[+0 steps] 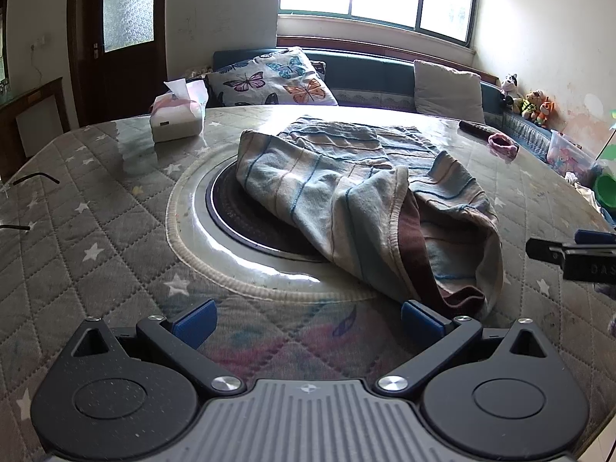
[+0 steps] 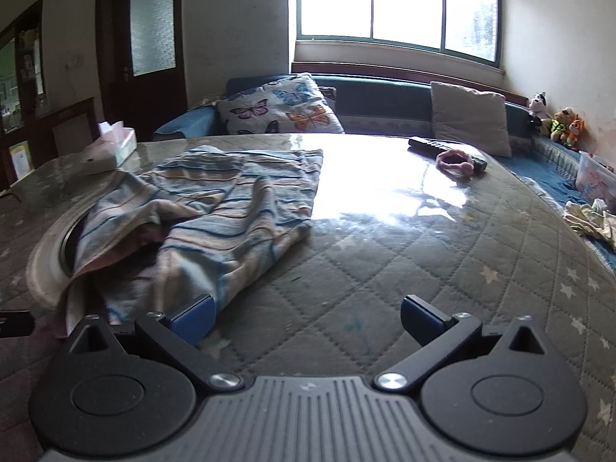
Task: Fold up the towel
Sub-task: 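Move both grippers toward the crumpled striped shirt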
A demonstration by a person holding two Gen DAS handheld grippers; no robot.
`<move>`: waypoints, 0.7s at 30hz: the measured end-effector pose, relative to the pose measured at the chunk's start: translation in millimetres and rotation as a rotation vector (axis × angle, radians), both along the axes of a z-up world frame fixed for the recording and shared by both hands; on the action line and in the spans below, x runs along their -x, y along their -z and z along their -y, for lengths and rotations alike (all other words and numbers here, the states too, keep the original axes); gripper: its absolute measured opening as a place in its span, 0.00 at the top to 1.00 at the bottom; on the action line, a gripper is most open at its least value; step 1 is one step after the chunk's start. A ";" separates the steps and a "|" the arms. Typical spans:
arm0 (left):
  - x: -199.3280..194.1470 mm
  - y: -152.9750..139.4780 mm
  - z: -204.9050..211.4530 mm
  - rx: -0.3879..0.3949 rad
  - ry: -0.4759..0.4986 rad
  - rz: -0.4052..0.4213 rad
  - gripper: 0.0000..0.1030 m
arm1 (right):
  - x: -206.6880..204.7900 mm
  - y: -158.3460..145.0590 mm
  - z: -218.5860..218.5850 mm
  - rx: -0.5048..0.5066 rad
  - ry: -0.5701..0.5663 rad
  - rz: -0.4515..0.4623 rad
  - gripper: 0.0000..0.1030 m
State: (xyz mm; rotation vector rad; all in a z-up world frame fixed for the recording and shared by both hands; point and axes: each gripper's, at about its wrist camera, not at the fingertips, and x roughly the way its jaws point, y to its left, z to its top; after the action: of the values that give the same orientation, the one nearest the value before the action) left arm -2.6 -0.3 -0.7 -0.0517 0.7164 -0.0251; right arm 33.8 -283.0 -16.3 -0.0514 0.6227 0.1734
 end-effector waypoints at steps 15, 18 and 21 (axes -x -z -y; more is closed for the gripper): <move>14.4 5.5 3.9 -0.001 0.011 -0.030 0.00 | 40.0 0.1 -13.3 0.017 -0.071 -0.019 0.00; 15.8 6.7 4.0 -0.004 0.010 -0.034 0.00 | 45.0 0.0 -14.0 0.014 -0.092 -0.029 0.00; 17.1 7.9 4.5 -0.013 0.006 -0.041 0.00 | 47.7 0.5 -17.4 0.014 -0.097 -0.032 0.00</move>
State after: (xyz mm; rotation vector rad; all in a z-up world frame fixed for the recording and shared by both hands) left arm -19.6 -4.9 -8.6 -0.0380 0.7575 -0.0256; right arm -13.8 -265.7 -16.8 -0.0931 0.6541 0.2644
